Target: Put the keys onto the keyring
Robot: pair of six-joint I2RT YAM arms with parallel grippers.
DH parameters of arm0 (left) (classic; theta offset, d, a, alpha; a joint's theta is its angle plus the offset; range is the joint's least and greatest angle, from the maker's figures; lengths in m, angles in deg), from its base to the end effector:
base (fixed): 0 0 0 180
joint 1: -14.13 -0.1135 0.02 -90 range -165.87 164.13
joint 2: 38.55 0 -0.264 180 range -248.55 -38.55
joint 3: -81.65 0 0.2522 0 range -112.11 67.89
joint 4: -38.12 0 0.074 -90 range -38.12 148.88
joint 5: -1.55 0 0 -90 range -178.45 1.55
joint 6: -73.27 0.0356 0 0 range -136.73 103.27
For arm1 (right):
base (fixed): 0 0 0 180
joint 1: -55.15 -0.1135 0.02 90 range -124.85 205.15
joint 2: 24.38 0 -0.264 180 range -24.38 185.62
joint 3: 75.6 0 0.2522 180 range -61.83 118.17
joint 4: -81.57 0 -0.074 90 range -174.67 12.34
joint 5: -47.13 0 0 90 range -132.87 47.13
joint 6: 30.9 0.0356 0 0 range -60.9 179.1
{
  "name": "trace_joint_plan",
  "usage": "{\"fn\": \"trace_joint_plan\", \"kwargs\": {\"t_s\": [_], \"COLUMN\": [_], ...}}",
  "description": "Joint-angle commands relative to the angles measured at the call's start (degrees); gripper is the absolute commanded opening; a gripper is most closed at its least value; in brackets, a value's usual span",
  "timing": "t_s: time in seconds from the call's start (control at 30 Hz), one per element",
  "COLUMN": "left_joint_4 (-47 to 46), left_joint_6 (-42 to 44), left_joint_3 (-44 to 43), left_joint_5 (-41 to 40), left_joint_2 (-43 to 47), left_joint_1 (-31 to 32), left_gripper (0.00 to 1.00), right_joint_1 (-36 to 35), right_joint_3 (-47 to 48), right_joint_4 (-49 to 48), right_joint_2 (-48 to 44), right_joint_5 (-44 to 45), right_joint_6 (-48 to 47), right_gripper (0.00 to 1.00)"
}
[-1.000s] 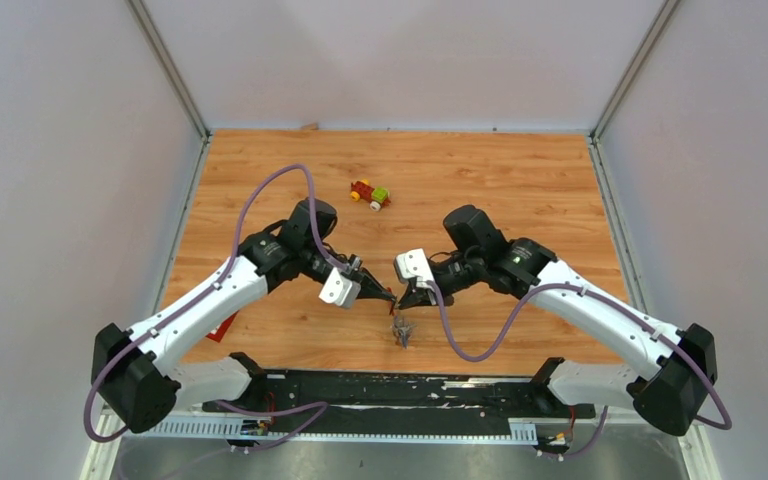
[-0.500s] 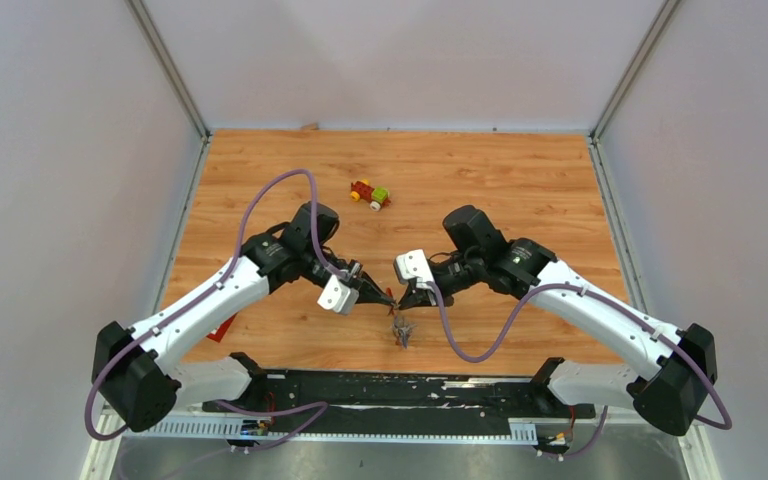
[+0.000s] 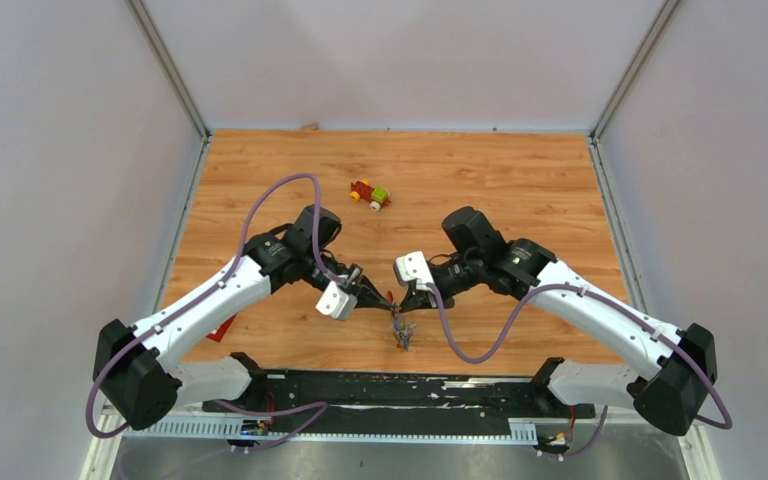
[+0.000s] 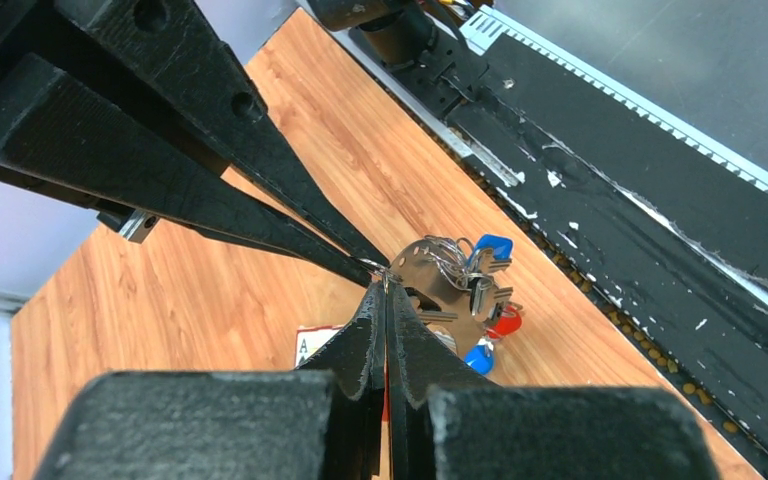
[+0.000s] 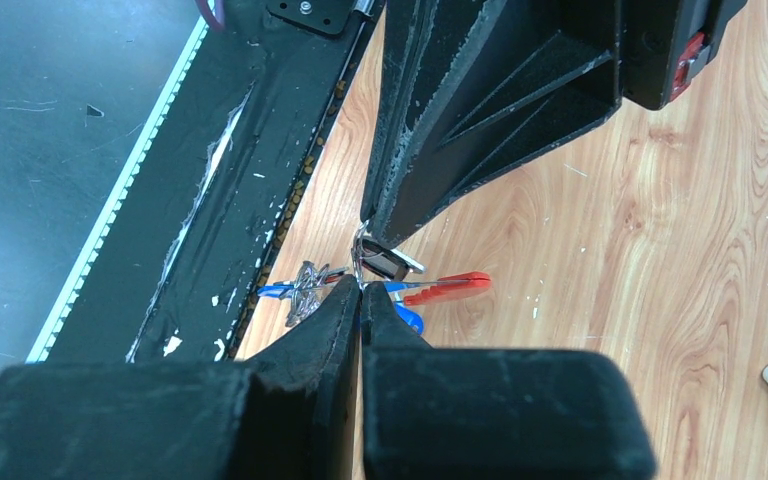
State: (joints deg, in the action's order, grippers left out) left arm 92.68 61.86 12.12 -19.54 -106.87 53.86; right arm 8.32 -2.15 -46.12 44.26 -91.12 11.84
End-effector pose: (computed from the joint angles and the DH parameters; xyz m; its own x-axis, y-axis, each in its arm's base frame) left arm 0.1529 -0.1703 0.2945 0.5232 0.0238 -0.8519 0.7351 -0.5183 0.4370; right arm 0.1456 0.1941 0.3085 0.2676 -0.4295 -0.8625 -0.9341 -0.3352 -0.1229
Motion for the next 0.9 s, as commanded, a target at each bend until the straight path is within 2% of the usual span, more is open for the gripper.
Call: {"fn": "trace_joint_plan", "kwargs": {"t_s": [0.0,0.3,0.47,0.87], "left_joint_4": [3.68,4.89,2.63,-0.68], "left_joint_6": [4.25,6.62,4.25,3.57], "left_joint_3": [0.22,0.51,0.39,1.71], "left_joint_5": [1.20,-1.11,-2.06,1.79], "left_joint_2": [0.01,0.31,0.94,0.99], "left_joint_1": [0.95,2.19,2.20,2.11], "left_gripper": [0.00,0.00,0.00,0.00], "right_joint_1": [-0.15,-0.15,-0.12,-1.38], "right_joint_3": [2.48,2.66,1.85,0.34], "right_joint_4": [-1.98,-1.95,-1.27,-1.28], "right_joint_2": [-0.91,-0.07,-0.26,-0.25], "right_joint_5": [-1.01,-0.89,-1.48,-1.38], "right_joint_6": [-0.94,-0.29,-1.65,-3.27], "right_gripper": [0.00,0.00,0.00,0.00]}}
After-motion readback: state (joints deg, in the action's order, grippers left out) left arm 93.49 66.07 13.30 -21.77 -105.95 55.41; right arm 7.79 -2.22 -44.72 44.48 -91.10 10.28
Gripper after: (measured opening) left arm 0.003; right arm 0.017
